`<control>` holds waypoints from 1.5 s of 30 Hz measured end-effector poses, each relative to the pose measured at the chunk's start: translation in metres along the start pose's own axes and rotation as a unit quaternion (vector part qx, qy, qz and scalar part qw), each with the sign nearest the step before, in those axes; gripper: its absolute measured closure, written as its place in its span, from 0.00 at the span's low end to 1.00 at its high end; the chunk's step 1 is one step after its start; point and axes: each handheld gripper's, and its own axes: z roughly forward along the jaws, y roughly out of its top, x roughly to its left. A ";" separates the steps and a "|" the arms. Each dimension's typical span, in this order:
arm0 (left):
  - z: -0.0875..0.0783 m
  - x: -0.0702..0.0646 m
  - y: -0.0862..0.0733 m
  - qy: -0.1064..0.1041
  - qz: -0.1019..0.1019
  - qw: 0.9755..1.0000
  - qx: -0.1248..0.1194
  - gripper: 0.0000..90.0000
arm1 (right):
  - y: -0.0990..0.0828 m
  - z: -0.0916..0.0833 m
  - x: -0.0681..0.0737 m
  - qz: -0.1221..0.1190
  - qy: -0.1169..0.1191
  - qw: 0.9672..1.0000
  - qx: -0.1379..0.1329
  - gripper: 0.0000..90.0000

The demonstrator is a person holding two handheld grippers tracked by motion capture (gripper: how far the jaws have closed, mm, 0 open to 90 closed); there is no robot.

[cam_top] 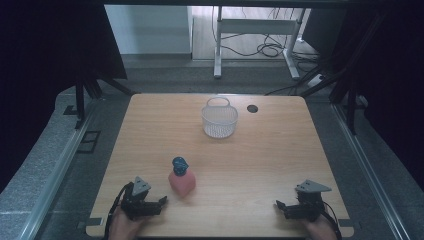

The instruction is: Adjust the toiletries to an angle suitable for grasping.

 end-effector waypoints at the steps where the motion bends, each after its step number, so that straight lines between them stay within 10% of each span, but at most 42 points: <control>1: 0.000 0.000 0.000 0.000 0.000 1.000 0.000 0.13 | 0.000 0.000 0.000 0.000 0.000 1.000 0.000 0.00; 45: -0.009 -0.002 0.002 -0.018 0.011 1.000 -0.010 0.14 | 0.000 0.000 0.000 0.000 0.000 1.000 0.000 0.00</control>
